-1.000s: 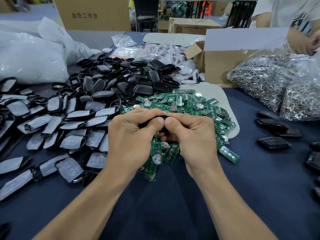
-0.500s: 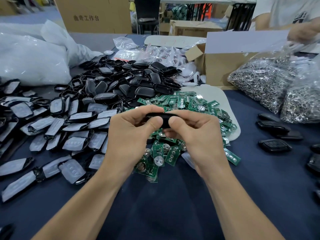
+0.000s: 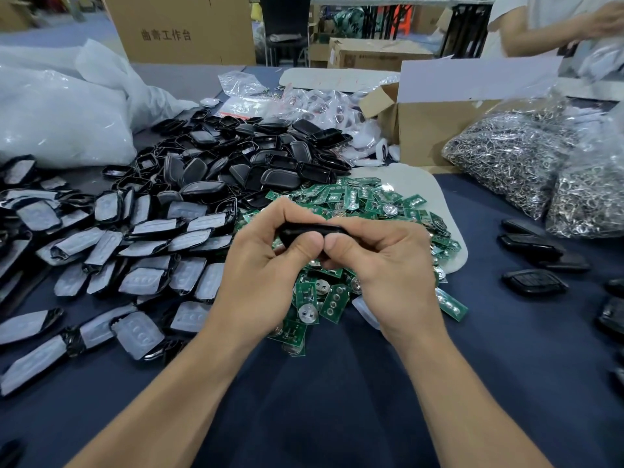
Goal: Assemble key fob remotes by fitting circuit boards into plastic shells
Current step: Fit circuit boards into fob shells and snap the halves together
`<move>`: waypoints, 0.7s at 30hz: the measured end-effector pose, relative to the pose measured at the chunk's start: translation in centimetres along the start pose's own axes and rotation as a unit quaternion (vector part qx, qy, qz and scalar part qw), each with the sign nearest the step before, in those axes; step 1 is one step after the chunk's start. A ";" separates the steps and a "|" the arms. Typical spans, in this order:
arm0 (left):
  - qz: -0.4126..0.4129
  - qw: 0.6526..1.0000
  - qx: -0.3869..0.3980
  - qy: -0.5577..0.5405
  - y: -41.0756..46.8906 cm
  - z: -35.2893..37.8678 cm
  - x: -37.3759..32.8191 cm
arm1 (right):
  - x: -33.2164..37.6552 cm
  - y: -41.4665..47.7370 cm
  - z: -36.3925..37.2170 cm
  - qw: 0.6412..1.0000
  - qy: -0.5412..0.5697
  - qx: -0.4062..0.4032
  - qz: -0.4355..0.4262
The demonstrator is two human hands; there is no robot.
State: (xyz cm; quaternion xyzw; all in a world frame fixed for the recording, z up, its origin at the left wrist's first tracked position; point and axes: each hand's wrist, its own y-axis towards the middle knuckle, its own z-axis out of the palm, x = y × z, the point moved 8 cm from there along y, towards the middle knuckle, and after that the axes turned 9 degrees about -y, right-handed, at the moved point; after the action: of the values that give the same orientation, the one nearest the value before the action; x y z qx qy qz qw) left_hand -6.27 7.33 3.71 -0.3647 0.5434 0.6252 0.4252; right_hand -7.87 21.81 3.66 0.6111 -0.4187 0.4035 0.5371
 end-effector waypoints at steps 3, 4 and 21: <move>-0.011 1.000 0.002 -0.001 0.0 0.0 0.6 | 0.0 -0.1 0.5 1.000 0.024 0.003 0.010; -0.014 1.000 0.002 0.003 0.0 0.0 0.7 | 0.0 -0.2 0.6 0.999 0.029 0.002 0.013; -0.027 0.999 -0.032 -0.005 -0.1 0.1 0.8 | -0.5 -0.4 1.0 0.999 0.004 -0.010 0.040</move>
State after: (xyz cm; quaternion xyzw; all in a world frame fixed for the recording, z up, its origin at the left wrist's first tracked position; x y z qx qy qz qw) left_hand -6.48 7.55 2.94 -0.3893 0.5114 0.6322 0.4327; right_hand -7.66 20.90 2.96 0.5867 -0.4449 0.4225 0.5285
